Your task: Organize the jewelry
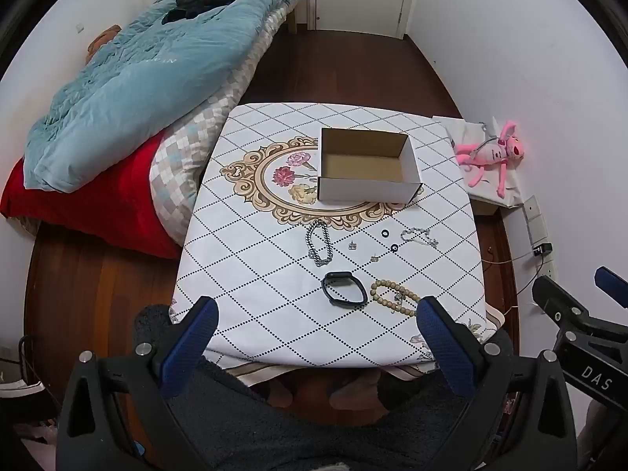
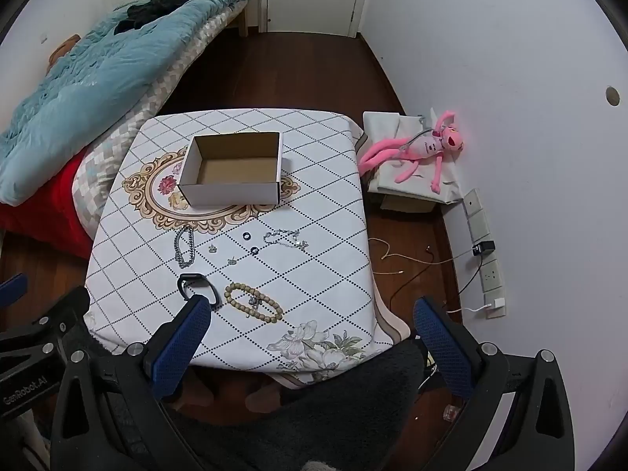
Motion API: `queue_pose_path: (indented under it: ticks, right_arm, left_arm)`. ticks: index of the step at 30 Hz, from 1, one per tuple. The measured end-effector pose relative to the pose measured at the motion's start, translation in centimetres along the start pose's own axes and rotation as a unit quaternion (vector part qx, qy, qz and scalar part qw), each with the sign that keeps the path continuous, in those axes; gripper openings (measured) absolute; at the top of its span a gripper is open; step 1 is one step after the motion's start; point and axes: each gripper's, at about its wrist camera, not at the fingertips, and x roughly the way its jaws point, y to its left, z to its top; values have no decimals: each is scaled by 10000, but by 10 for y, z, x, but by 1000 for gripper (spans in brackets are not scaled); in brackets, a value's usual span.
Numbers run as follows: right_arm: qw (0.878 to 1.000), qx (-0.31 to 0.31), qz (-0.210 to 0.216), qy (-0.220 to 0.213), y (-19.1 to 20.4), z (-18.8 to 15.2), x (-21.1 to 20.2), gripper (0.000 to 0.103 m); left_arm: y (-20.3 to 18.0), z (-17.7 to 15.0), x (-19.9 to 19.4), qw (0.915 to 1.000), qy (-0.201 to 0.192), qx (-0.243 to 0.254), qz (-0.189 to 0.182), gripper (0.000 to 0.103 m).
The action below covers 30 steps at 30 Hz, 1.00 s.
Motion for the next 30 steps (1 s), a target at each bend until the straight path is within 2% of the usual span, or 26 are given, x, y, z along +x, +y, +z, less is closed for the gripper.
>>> queue_pose_path:
  ticks: [30]
  right_arm:
    - [10000, 9, 36, -68, 2, 0, -6, 103]
  left_arm:
    - [-3, 1, -7, 10000, -91, 20, -11, 103]
